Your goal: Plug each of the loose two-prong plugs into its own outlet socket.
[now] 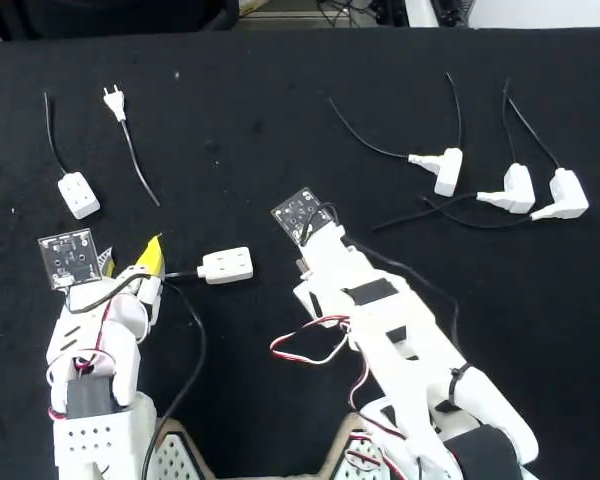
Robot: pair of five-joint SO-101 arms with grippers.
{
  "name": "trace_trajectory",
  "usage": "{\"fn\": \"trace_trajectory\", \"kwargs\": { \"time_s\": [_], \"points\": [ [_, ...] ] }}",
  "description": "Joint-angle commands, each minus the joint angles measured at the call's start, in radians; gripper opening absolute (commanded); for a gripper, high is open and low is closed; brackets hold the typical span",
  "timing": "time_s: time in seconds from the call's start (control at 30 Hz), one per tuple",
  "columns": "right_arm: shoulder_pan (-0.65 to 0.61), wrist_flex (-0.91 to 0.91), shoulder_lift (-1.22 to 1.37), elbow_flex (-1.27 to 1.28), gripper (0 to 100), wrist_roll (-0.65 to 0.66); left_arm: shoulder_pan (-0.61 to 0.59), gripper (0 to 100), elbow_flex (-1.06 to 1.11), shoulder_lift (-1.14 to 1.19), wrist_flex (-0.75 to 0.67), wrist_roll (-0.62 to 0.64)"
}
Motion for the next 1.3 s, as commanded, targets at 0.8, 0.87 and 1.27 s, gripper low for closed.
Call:
{"fn": "trace_trajectory", "kwargs": {
  "time_s": [0.8,0.87,1.27],
  "points": [
    [0.02,-0.025,-0.044,-0.007,8.7,-0.008,0.012,23,0.004,-0.008,-0.002,0.003],
    [0.02,-0.025,-0.044,-0.005,8.7,-0.008,0.005,23,0.005,-0.008,-0.002,0.003],
    [0.02,-0.023,-0.044,-0.004,8.6,-0.008,0.012,23,0.013,-0.008,0.006,-0.054]
  ]
}}
